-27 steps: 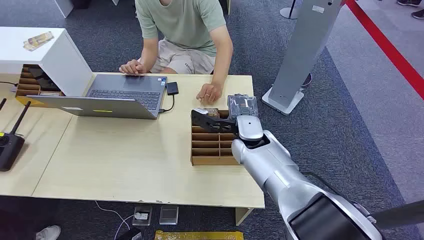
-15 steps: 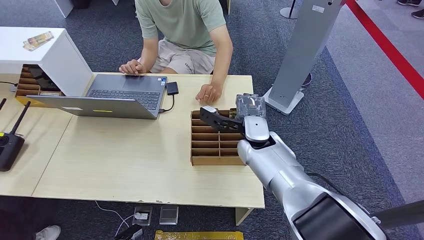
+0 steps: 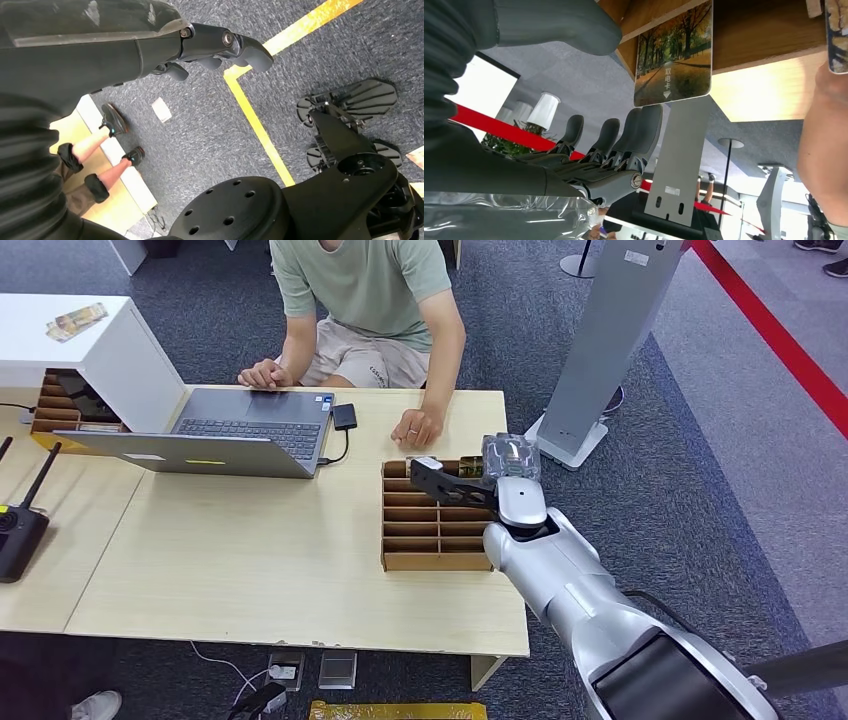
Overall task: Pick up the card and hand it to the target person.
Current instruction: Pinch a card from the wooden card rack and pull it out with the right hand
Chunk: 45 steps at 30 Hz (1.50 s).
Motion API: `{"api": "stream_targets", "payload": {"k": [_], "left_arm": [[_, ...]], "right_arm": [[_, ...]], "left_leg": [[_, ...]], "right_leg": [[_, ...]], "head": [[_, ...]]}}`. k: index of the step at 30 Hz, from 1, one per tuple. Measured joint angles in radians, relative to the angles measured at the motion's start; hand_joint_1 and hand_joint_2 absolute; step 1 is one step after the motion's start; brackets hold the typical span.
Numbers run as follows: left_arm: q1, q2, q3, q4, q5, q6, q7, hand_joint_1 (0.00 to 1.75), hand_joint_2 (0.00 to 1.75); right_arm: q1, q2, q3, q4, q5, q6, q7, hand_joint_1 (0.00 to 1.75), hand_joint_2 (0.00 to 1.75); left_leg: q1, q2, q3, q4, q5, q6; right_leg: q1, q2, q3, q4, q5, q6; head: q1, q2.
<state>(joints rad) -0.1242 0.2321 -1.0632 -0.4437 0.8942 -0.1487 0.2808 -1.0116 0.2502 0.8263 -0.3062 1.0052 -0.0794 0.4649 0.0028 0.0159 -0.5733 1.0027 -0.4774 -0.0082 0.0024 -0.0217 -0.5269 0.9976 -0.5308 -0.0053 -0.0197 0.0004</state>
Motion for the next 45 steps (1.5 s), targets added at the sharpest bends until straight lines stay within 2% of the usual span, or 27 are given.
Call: {"api": "stream_targets", "payload": {"k": [12, 21, 22, 24, 26, 29, 31, 35, 40, 45], "left_arm": [[-0.003, 0.001, 0.0, 0.0, -0.01, -0.007, -0.004, 0.0, 1.75], [0.01, 0.002, 0.0, -0.002, -0.005, 0.014, -0.021, 0.0, 1.75], [0.012, 0.002, 0.0, -0.004, -0.003, 0.017, -0.022, 0.0, 1.75], [0.017, 0.002, 0.0, -0.007, 0.002, 0.022, -0.026, 0.0, 1.75], [0.021, 0.002, 0.0, -0.01, 0.007, 0.026, -0.029, 0.0, 1.75], [0.027, 0.004, 0.0, -0.015, 0.018, 0.033, -0.031, 0.0, 1.75], [0.031, 0.006, -0.001, -0.018, 0.025, 0.035, -0.031, 0.0, 1.75], [0.033, 0.01, -0.001, -0.023, 0.037, 0.038, -0.031, 0.0, 1.75], [0.034, 0.011, -0.002, -0.025, 0.043, 0.038, -0.031, 0.0, 1.75], [0.033, 0.012, -0.007, -0.025, 0.049, 0.035, -0.031, 0.0, 1.75]], "right_arm": [[0.008, 0.008, 0.0, 0.001, 0.0, -0.004, -0.049, 0.86, 1.75], [0.007, 0.031, 0.002, 0.0, 0.004, -0.008, -0.057, 0.9, 1.75], [0.007, 0.033, 0.002, 0.0, 0.006, -0.008, -0.057, 0.94, 1.75], [0.006, 0.037, 0.003, 0.0, 0.009, -0.009, -0.058, 1.15, 1.75], [0.006, 0.041, 0.003, 0.0, 0.01, -0.009, -0.058, 1.45, 1.75], [0.005, 0.045, 0.003, 0.0, 0.013, -0.01, -0.055, 1.73, 1.75], [0.003, 0.045, 0.005, 0.0, 0.017, -0.01, -0.052, 1.75, 1.75], [0.0, 0.045, 0.013, 0.0, 0.023, -0.008, -0.043, 1.61, 1.75], [-0.001, 0.044, 0.02, 0.0, 0.03, -0.007, -0.034, 1.56, 1.75], [-0.003, 0.039, 0.021, 0.0, 0.03, -0.005, -0.031, 1.71, 1.75]], "left_leg": [[0.0, 0.0, 0.0, 0.0, 0.0, 0.0], [0.0, 0.0, 0.0, 0.0, 0.0, 0.0], [0.0, 0.0, 0.0, 0.0, 0.0, 0.0], [0.0, 0.0, 0.0, 0.0, 0.0, 0.0], [0.0, 0.0, 0.0, 0.0, 0.0, 0.0], [0.0, 0.0, 0.0, 0.0, 0.0, 0.0], [0.0, 0.0, 0.0, 0.0, 0.0, 0.0], [0.0, 0.0, 0.0, 0.0, 0.0, 0.0], [0.0, 0.0, 0.0, 0.0, 0.0, 0.0], [0.0, 0.0, 0.0, 0.0, 0.0, 0.0]], "right_leg": [[0.0, 0.0, 0.0, 0.0, 0.0, 0.0], [0.0, 0.0, 0.0, 0.0, 0.0, 0.0], [0.0, 0.0, 0.0, 0.0, 0.0, 0.0], [0.0, 0.0, 0.0, 0.0, 0.0, 0.0], [0.0, 0.0, 0.0, 0.0, 0.0, 0.0], [0.0, 0.0, 0.0, 0.0, 0.0, 0.0], [0.0, 0.0, 0.0, 0.0, 0.0, 0.0], [0.0, 0.0, 0.0, 0.0, 0.0, 0.0], [0.0, 0.0, 0.0, 0.0, 0.0, 0.0], [0.0, 0.0, 0.0, 0.0, 0.0, 0.0]], "head": [[0.0, 0.0], [0.0, 0.0], [0.0, 0.0], [0.0, 0.0], [0.0, 0.0], [0.0, 0.0], [0.0, 0.0], [0.0, 0.0], [0.0, 0.0], [0.0, 0.0]]}}
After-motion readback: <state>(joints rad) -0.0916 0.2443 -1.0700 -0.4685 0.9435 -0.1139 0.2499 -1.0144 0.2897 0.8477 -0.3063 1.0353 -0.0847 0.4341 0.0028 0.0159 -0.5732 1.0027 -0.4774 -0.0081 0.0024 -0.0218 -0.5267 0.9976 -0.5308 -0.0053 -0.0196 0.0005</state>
